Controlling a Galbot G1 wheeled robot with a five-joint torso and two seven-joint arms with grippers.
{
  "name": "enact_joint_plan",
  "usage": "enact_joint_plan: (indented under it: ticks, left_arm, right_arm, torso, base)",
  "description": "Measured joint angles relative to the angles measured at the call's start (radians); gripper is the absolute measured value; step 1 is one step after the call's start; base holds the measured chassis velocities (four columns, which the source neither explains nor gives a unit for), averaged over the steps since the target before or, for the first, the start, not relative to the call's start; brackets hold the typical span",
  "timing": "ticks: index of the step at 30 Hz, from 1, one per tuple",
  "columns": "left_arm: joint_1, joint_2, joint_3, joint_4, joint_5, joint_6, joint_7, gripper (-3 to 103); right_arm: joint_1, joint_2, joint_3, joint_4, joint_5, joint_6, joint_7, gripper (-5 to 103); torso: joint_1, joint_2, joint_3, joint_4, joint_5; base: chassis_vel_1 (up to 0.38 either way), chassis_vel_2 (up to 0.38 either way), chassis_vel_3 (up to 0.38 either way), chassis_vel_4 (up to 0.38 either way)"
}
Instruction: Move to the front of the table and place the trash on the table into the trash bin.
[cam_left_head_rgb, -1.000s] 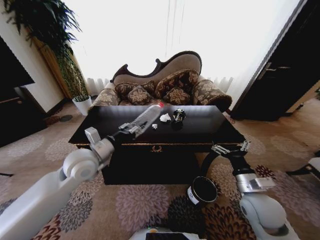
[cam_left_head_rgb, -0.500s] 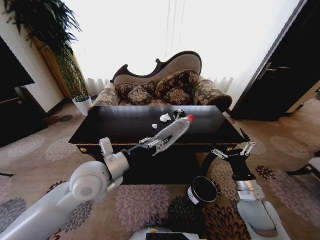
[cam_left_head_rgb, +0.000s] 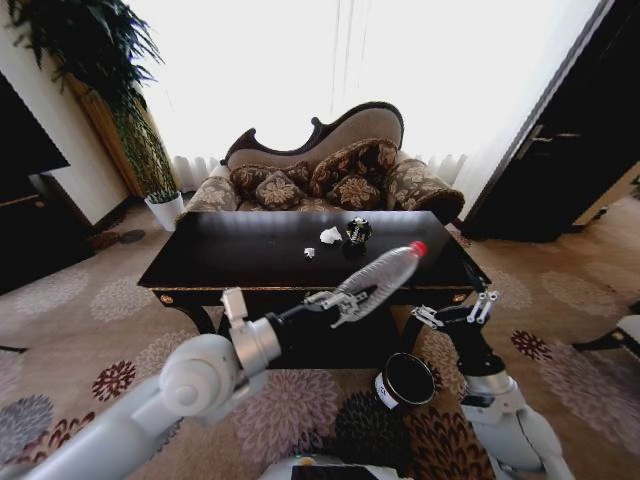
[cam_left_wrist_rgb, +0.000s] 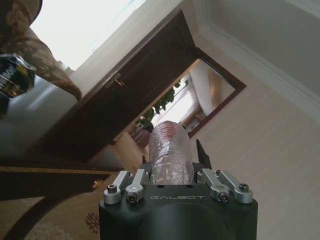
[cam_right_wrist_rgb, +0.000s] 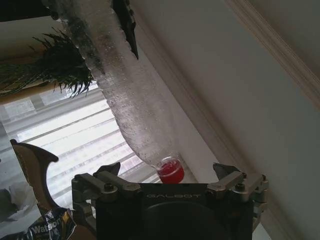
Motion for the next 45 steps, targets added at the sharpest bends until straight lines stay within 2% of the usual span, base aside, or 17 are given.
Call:
enact_joint_plan:
  ticks: [6,15,17,19,20,22,25,26,27,32,41,42,44,45]
  left_arm:
    - [-0.020,-0.047,0.083,0.025,0.015,-0.001,-0.011,36]
    - [0.019,-0.054,0.130,0.016,0.040,-0.007,-0.016,36]
    - [0.023,-0.050,0.129,0.013,0.043,-0.008,-0.014,36]
    - [0.031,-0.048,0.119,0.008,0.044,-0.008,-0.014,36]
    - [0.031,-0.048,0.119,0.008,0.044,-0.008,-0.014,36]
    - [0.036,-0.047,0.113,0.005,0.043,-0.008,-0.013,36]
    - [0.041,-0.041,0.109,0.001,0.043,-0.008,-0.013,36]
    - [0.041,-0.038,0.107,0.000,0.044,-0.008,-0.013,36]
    - [0.041,-0.037,0.107,0.000,0.044,-0.008,-0.013,36]
    - [0.037,-0.032,0.104,-0.002,0.044,-0.006,-0.013,36]
    - [0.039,-0.025,0.080,-0.011,0.041,0.024,-0.026,35]
    - [0.037,-0.020,0.075,-0.011,0.050,0.031,-0.026,45]
    - [0.035,-0.016,0.069,-0.009,0.056,0.035,-0.026,45]
    - [0.029,-0.012,0.058,-0.009,0.063,0.040,-0.026,51]
  right_arm:
    - [-0.020,0.007,0.004,0.025,0.003,-0.001,-0.003,100]
    - [-0.033,0.016,0.001,0.037,0.023,0.004,-0.015,101]
    - [-0.036,0.016,-0.001,0.037,0.046,0.022,-0.038,97]
    - [-0.037,0.017,-0.004,0.035,0.064,0.046,-0.061,87]
    - [-0.037,0.017,-0.004,0.035,0.064,0.046,-0.061,87]
    - [-0.037,0.019,-0.004,0.033,0.064,0.055,-0.064,77]
    - [-0.038,0.020,-0.004,0.031,0.065,0.060,-0.066,77]
    - [-0.040,0.021,-0.005,0.030,0.075,0.059,-0.070,61]
    - [-0.040,0.022,-0.005,0.029,0.083,0.058,-0.072,61]
    - [-0.041,0.021,-0.001,0.021,0.114,0.052,-0.085,47]
    - [-0.039,0.021,-0.002,0.012,0.131,0.062,-0.096,44]
    - [-0.038,0.021,-0.003,0.009,0.134,0.061,-0.096,44]
    - [-0.037,0.021,-0.003,0.006,0.136,0.060,-0.096,44]
    - [-0.035,0.020,-0.003,0.003,0.140,0.056,-0.096,42]
  torso:
    - [0.000,0.000,0.000,-0.0002,0.0002]
    - [0.000,0.000,0.000,0.0000,0.0001]
    - [0.000,0.000,0.000,0.0000,0.0001]
    - [0.000,0.000,0.000,0.0001,0.0000]
    - [0.000,0.000,0.000,0.0001,0.0000]
    - [0.000,0.000,0.000,0.0000,0.0001]
    - [0.000,0.000,0.000,0.0000,0.0001]
    - [0.000,0.000,0.000,0.0000,0.0001]
    - [0.000,0.000,0.000,0.0000,0.0001]
    - [0.000,0.000,0.000,0.0000,0.0000]
    - [0.000,0.000,0.000,0.0000,0.0000]
    - [0.000,0.000,0.000,0.0001,0.0000]
    - [0.000,0.000,0.000,0.0000,0.0000]
    - [0.000,0.000,0.000,0.0000,0.0001]
  base:
    - [0.000,0.000,0.000,0.000]
    - [0.000,0.000,0.000,0.000]
    - [0.000,0.000,0.000,0.000]
    - [0.000,0.000,0.000,0.000]
    - [0.000,0.000,0.000,0.000]
    - [0.000,0.000,0.000,0.000]
    - [0.000,0.000,0.000,0.000]
    - [0.000,0.000,0.000,0.000]
    - [0.000,0.000,0.000,0.000]
    - [0.000,0.000,0.000,0.000]
    - [0.000,0.000,0.000,0.000]
    - [0.000,0.000,0.000,0.000]
    - [0.000,0.000,0.000,0.000]
    - [0.000,0.000,0.000,0.000]
